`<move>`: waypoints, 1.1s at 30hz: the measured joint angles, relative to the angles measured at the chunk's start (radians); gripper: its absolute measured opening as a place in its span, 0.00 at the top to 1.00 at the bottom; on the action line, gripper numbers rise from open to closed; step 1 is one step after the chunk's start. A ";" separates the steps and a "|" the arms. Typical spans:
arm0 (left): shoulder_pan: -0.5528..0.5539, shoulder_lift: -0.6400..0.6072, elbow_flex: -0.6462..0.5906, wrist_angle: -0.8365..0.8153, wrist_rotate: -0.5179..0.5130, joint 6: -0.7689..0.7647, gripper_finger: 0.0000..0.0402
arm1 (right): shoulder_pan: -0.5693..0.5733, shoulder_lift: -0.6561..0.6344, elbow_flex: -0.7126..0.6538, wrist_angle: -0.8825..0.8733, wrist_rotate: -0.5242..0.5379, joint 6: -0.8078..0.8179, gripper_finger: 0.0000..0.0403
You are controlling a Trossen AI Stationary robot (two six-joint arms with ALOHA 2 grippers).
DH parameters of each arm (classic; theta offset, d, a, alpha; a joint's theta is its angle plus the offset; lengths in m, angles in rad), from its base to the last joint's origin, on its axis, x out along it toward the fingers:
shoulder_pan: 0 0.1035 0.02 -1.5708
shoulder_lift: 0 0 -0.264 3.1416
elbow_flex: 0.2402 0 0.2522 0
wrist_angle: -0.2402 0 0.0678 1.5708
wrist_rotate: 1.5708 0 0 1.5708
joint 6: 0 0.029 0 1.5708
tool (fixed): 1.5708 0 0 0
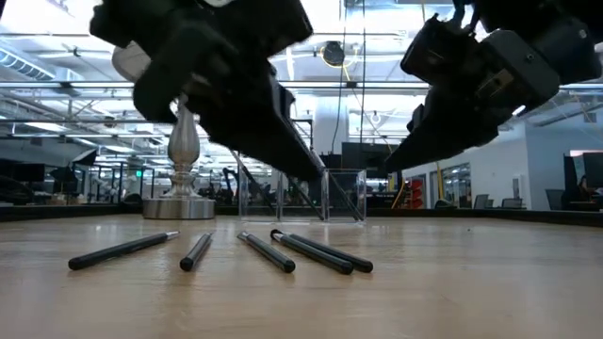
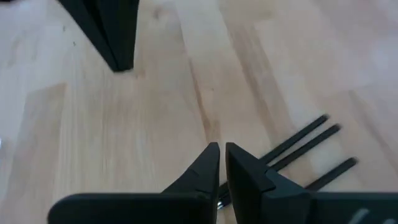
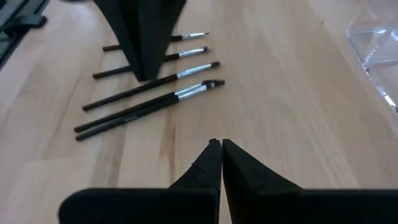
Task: Put items in baskets/containers
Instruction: Put the black eyeshadow brush into the transparent organizer
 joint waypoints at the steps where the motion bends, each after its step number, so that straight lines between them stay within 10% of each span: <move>1: 0.001 0.010 0.005 -0.004 0.000 -0.002 0.91 | 0.001 0.000 0.000 -0.005 -0.001 0.000 1.00; 33: 0.009 0.041 0.005 -0.090 -0.001 -0.024 0.91 | 0.041 0.001 0.000 0.043 0.002 0.005 1.00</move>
